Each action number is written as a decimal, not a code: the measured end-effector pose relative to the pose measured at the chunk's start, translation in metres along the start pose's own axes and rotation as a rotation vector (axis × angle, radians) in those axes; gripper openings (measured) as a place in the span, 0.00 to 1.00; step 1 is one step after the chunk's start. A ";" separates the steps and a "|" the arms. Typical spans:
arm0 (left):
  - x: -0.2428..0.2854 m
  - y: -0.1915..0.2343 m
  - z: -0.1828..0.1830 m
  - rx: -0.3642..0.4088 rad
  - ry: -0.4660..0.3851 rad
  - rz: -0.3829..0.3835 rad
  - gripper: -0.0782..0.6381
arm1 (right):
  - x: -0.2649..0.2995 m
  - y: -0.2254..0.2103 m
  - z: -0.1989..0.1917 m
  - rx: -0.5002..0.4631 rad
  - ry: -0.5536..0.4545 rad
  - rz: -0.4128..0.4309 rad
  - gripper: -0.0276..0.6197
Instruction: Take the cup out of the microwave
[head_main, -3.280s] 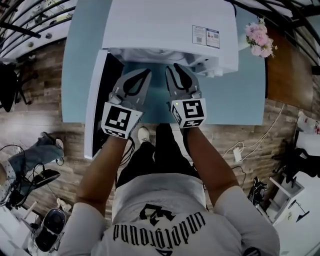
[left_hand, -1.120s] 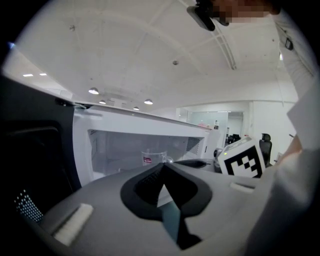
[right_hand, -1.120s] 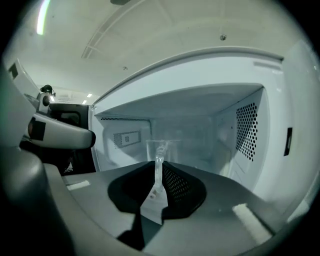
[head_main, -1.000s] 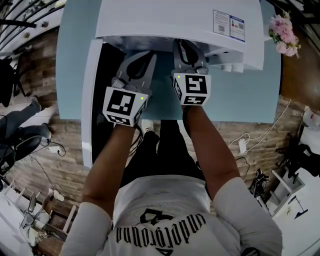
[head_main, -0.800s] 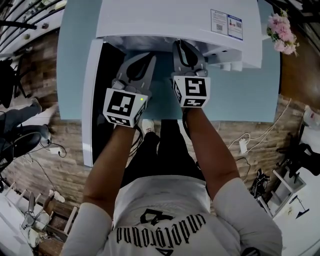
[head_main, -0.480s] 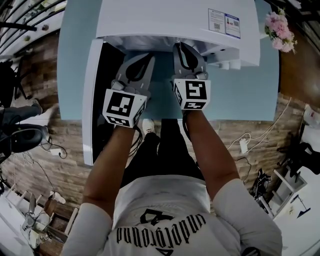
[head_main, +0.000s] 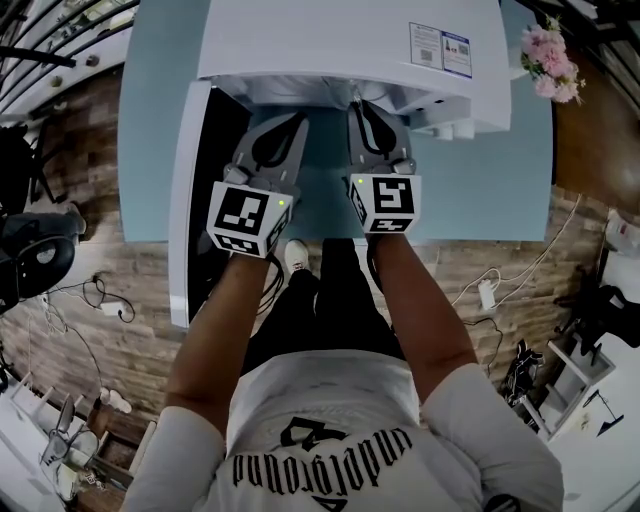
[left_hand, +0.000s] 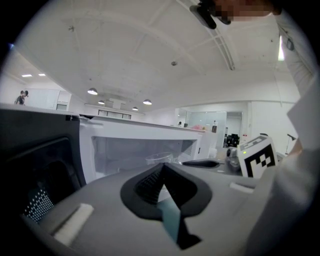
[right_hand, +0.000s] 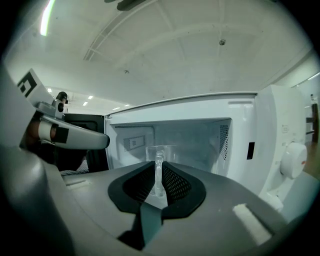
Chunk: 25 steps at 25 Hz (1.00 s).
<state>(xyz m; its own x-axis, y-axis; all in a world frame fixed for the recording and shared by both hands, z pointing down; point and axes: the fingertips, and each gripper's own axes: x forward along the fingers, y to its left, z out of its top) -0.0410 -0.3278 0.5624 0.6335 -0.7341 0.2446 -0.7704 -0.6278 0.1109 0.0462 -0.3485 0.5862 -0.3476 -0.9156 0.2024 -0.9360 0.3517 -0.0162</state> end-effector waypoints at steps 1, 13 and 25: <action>-0.001 0.000 0.001 0.001 0.000 0.001 0.18 | -0.002 0.001 0.002 -0.001 -0.002 0.002 0.11; -0.027 -0.019 0.013 0.009 -0.007 -0.028 0.18 | -0.044 0.016 0.014 0.003 0.009 0.016 0.11; -0.073 -0.042 0.041 0.009 -0.038 -0.081 0.18 | -0.099 0.038 0.051 0.005 -0.026 0.001 0.11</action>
<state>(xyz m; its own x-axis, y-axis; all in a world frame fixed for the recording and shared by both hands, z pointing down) -0.0518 -0.2580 0.5000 0.6958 -0.6904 0.1980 -0.7162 -0.6875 0.1200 0.0424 -0.2547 0.5161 -0.3493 -0.9202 0.1766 -0.9360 0.3512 -0.0215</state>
